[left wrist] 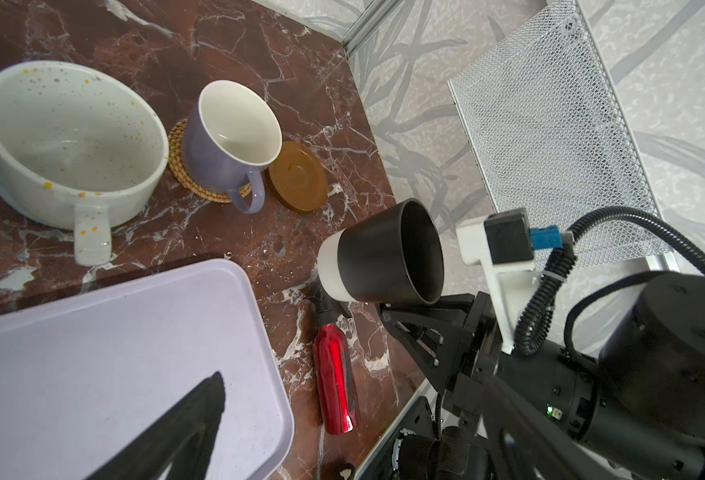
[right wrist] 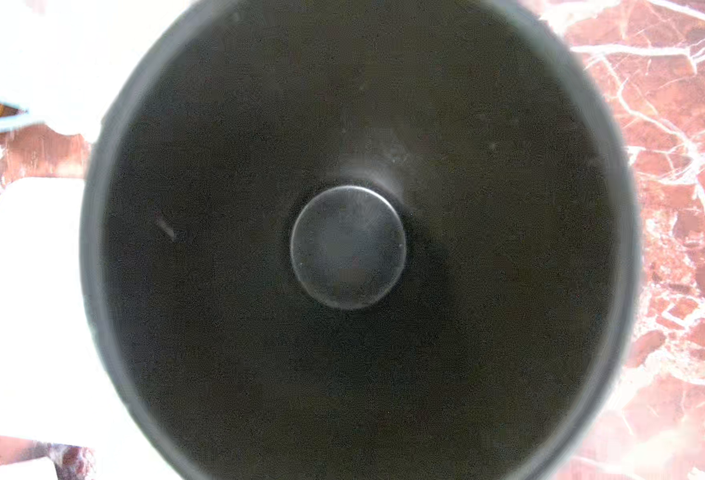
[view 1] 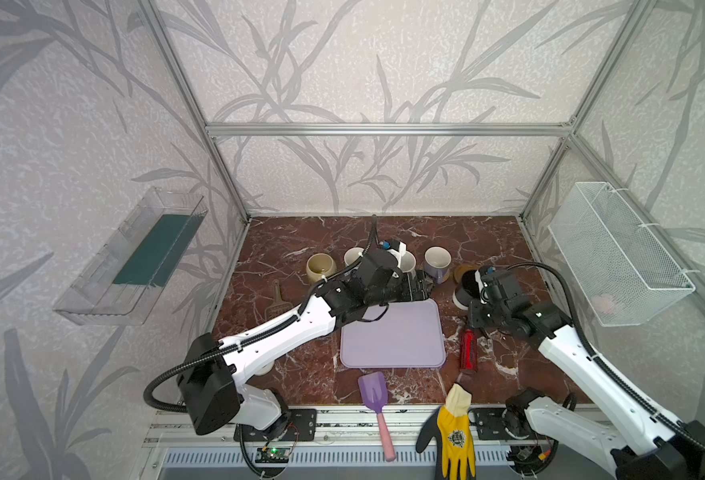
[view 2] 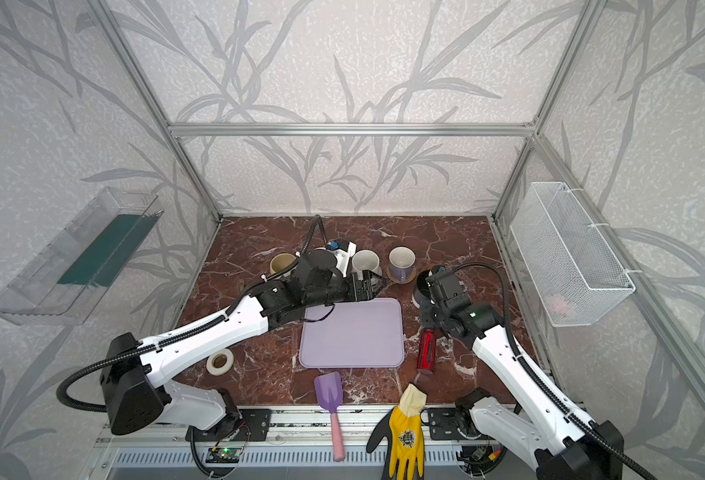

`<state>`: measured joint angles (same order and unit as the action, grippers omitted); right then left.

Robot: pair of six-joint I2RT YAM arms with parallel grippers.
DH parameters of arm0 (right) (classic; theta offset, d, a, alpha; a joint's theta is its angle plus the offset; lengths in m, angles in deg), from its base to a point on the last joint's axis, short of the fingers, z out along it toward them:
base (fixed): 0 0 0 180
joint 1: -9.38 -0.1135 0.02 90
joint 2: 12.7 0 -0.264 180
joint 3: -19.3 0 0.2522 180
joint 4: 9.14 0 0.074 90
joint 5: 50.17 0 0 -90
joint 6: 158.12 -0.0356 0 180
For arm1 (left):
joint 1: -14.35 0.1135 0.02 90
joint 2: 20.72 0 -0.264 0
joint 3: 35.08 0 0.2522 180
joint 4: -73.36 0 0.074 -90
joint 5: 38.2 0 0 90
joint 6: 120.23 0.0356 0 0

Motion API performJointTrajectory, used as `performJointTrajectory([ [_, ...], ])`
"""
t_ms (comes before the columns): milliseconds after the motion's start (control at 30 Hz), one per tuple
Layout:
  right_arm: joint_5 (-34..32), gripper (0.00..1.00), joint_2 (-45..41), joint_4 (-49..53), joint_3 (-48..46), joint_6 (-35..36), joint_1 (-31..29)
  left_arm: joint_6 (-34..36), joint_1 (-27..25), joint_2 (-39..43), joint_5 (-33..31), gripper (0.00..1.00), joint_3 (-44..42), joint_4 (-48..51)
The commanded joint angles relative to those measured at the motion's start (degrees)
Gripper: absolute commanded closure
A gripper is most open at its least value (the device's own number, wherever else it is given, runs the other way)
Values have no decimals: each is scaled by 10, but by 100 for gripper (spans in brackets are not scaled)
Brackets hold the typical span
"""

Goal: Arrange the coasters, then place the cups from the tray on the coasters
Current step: 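Lift black mug with right gripper and carry toward wooden coaster, then lower black mug onto wooden coaster with right gripper while left arm reaches over mugs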

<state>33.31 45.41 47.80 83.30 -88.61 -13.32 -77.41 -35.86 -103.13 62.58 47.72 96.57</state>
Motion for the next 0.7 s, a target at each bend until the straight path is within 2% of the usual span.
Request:
performJointTrajectory([
  [0,33,100,20,-69,41,33,31,9,-5,-14,-38,1,35,24],
  [100,50,100,50,-85,57,49,60,20,-7,-28,-68,1,67,67],
  [333,50,100,139,-119,89,88,128,27,-4,-49,-67,1,81,45],
  [367,47,100,153,-126,91,94,135,30,-2,-57,-60,1,90,46],
  [500,51,100,204,-132,113,106,156,43,21,-91,40,1,123,24],
  [567,45,100,225,-136,122,125,157,49,28,-106,50,1,148,42],
  [667,22,100,255,-143,138,149,157,74,29,-125,27,1,192,98],
])
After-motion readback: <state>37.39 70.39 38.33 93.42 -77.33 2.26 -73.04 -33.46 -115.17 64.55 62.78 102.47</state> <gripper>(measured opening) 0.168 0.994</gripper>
